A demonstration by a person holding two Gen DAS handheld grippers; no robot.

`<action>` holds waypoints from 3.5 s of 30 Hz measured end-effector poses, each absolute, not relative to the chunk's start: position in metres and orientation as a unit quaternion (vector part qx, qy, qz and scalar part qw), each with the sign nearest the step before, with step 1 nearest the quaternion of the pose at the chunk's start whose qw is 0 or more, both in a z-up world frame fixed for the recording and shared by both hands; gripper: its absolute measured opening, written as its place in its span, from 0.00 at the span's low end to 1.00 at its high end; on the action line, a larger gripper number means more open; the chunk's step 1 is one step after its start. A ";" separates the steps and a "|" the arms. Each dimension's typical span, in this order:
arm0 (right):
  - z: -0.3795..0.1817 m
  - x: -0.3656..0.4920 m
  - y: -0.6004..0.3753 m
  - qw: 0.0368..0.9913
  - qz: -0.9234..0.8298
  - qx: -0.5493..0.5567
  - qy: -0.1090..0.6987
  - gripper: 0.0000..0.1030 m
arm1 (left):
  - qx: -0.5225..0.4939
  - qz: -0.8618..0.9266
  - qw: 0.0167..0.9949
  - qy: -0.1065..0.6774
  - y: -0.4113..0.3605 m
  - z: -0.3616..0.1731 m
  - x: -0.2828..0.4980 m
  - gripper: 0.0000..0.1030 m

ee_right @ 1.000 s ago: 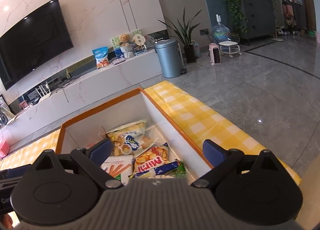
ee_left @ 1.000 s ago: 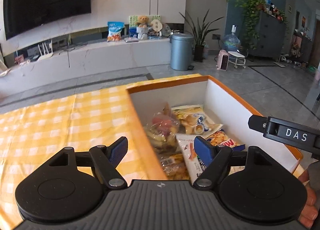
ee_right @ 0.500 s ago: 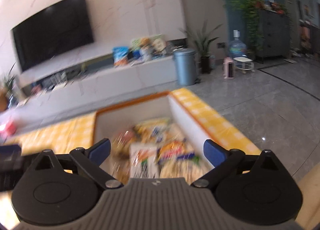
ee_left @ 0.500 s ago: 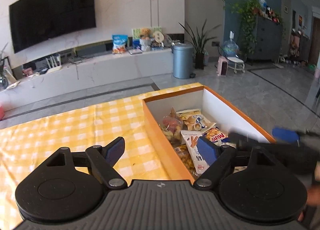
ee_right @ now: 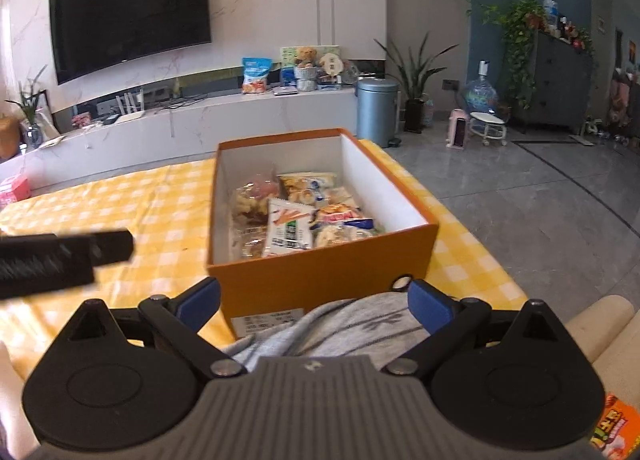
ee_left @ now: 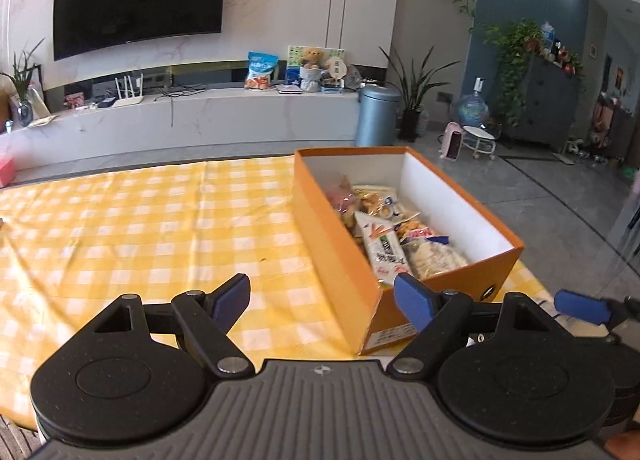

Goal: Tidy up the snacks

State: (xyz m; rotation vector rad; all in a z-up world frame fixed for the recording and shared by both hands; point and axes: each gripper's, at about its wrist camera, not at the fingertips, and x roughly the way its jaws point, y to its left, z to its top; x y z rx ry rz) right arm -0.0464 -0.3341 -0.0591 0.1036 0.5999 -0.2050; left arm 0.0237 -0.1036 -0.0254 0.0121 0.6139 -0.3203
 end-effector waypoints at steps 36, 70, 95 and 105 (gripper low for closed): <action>-0.074 -0.030 -0.314 0.938 -0.097 0.034 0.332 0.89 | -0.018 -0.149 0.936 0.318 -0.098 -0.049 0.014 0.91; -0.073 -0.029 -0.309 0.939 -0.097 0.019 0.330 0.88 | -0.018 -0.149 0.935 0.321 -0.095 -0.048 0.014 0.91; -0.074 -0.028 -0.306 0.940 -0.091 0.003 0.329 0.87 | -0.016 -0.157 0.931 0.329 -0.089 -0.052 0.019 0.92; -0.074 -0.029 -0.307 0.941 -0.083 0.006 0.328 0.85 | -0.011 -0.155 0.932 0.327 -0.088 -0.053 0.021 0.92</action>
